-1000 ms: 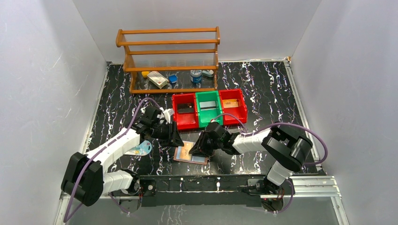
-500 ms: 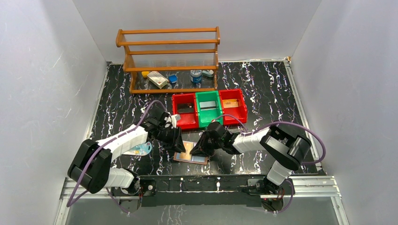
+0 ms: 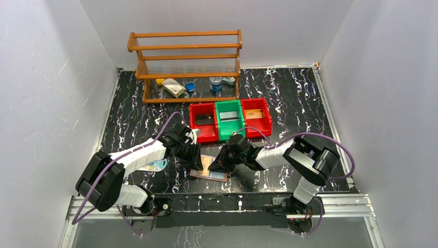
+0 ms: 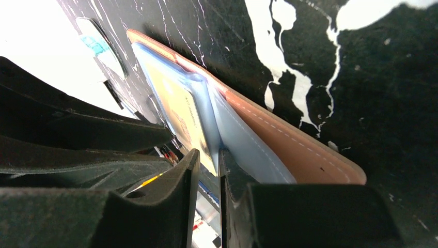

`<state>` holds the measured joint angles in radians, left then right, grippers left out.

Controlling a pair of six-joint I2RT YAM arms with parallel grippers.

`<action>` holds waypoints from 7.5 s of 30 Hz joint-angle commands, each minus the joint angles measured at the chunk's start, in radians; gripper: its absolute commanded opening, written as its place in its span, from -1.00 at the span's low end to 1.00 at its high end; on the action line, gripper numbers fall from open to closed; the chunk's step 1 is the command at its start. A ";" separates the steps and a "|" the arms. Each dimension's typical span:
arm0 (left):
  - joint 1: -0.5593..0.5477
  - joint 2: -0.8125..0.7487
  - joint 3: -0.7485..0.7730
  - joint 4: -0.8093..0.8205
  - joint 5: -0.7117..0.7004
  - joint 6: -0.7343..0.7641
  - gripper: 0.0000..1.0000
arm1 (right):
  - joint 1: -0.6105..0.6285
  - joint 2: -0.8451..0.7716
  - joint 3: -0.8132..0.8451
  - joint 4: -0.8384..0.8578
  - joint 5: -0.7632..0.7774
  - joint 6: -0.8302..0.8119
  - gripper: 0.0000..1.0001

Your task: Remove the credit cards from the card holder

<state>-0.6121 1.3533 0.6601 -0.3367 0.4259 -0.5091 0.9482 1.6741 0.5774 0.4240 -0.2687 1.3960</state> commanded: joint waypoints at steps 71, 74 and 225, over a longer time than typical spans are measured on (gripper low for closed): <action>-0.024 0.042 -0.004 -0.099 -0.144 0.052 -0.51 | -0.011 -0.070 -0.023 -0.014 -0.038 -0.058 -0.97; -0.023 0.043 -0.004 -0.101 -0.145 0.051 -0.52 | -0.011 -0.088 -0.037 -0.014 -0.034 -0.057 -0.95; -0.025 -0.089 0.154 -0.099 -0.113 -0.004 0.08 | -0.099 -0.045 -0.034 0.081 -0.203 -0.086 -0.95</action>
<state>-0.6384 1.3098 0.7914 -0.4393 0.2749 -0.5144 0.8520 1.6054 0.4946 0.4492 -0.4492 1.3235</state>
